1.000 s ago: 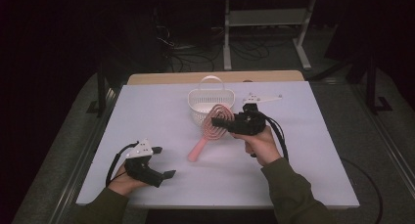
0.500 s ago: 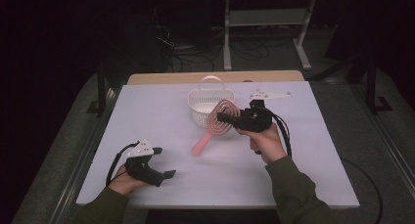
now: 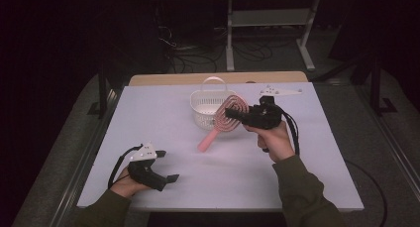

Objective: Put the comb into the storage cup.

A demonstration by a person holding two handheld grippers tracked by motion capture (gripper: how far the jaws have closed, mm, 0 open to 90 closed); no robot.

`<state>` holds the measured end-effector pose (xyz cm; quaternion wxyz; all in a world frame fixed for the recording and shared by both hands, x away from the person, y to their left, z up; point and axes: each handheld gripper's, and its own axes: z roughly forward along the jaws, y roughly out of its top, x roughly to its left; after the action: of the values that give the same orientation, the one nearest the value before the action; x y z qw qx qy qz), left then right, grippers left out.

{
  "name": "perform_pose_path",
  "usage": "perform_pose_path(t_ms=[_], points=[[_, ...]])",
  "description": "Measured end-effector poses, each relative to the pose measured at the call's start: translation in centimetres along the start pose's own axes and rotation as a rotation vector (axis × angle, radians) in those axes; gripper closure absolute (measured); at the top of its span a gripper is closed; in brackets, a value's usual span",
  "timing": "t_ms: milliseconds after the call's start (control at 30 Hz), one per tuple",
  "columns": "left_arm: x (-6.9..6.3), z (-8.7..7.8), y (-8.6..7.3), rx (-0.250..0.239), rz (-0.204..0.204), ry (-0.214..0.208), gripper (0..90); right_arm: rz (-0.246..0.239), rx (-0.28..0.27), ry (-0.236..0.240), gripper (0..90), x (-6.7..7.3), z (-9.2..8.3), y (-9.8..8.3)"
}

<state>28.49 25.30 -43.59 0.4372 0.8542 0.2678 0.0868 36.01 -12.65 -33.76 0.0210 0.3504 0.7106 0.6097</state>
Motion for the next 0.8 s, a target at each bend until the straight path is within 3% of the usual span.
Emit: perform_pose_path(t_ms=[567, 800], points=[[0.2, 0.0, 0.1, -0.008, -0.026, -0.006, 0.4, 0.004, -0.043, 0.001, 62.8, -0.4, -0.9, 2.1], [0.2, 0.1, 0.1, -0.012, -0.017, -0.003, 0.4, -0.001, -0.062, -0.001, 62.8, -0.3, -1.2, 3.2]])
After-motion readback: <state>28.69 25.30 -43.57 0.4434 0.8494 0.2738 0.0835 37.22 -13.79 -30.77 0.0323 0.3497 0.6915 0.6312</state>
